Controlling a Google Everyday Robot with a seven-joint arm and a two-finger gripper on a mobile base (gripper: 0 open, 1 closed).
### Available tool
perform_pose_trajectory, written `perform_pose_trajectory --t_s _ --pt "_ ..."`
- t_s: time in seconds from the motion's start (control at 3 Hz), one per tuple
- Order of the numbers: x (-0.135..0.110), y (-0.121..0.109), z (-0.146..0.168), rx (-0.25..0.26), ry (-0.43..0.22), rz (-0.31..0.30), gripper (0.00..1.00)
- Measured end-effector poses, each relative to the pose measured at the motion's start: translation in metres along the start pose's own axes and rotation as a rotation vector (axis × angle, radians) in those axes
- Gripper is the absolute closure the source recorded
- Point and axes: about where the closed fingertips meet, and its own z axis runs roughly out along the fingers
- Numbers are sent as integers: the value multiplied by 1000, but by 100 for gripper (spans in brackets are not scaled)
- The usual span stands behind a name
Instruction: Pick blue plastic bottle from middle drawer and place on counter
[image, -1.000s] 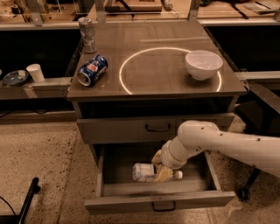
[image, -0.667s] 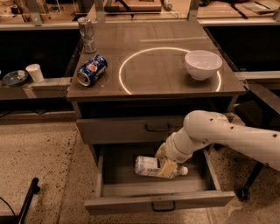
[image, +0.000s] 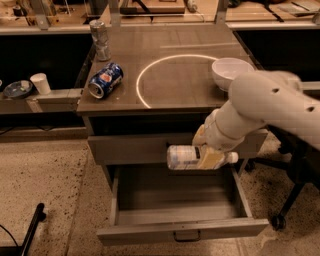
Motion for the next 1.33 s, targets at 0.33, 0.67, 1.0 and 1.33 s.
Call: perform_pose_trajectory --t_s 0.33,0.67,1.0,1.33 --pt "-14 -39 -65 62 93 -59 100" --pt "-31 -95 -96 27 172 -114 100" --pt "-49 -125 -94 -66 151 -145 100" --pt "-82 -168 -89 -102 17 -157 99"
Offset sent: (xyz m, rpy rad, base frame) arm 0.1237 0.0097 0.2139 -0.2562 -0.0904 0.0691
